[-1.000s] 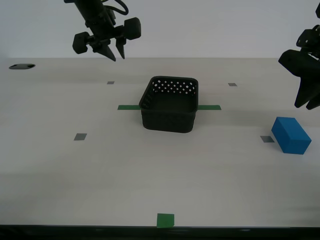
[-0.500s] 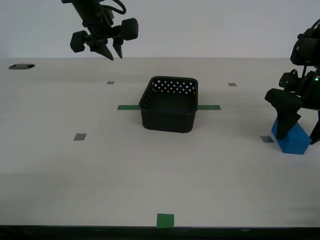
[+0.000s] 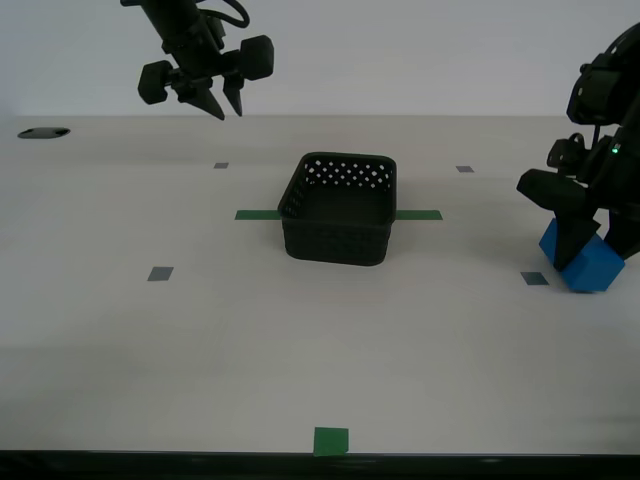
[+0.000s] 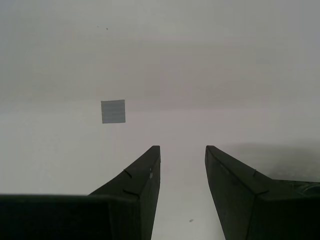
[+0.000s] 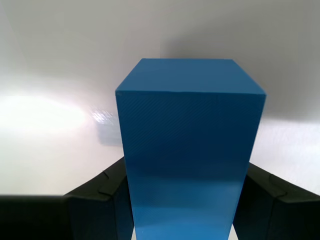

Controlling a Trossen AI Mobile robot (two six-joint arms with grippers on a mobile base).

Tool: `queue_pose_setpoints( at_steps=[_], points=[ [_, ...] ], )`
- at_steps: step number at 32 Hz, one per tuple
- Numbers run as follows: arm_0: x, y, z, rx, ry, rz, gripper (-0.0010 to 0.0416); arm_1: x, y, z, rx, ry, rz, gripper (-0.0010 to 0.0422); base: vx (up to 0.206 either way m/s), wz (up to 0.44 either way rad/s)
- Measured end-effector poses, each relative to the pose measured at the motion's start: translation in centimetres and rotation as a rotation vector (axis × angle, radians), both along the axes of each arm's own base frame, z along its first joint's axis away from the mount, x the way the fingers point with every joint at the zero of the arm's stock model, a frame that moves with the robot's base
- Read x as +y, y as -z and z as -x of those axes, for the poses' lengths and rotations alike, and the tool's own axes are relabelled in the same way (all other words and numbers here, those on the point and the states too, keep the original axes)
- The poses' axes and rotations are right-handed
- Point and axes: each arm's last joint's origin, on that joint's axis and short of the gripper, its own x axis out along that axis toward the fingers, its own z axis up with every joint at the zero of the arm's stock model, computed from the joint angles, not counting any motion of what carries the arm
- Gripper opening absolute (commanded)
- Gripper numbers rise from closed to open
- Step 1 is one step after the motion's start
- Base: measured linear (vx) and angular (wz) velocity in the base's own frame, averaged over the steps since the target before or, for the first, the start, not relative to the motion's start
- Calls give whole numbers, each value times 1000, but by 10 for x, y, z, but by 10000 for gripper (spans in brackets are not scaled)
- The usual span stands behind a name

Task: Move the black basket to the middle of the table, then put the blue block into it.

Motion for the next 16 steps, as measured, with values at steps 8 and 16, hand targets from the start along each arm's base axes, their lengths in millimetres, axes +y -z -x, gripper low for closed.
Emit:
queue_pose_setpoints(
  at_steps=[8,16],
  points=[
    [21,-75,-27,-130,-66,-15,-1,3,1,-2,-5,-7,1,117,0,0],
    [112,-146,-48,-329,-331,-76,-1,6,1,-3,-10,-11,-1,117,0,0]
  ],
)
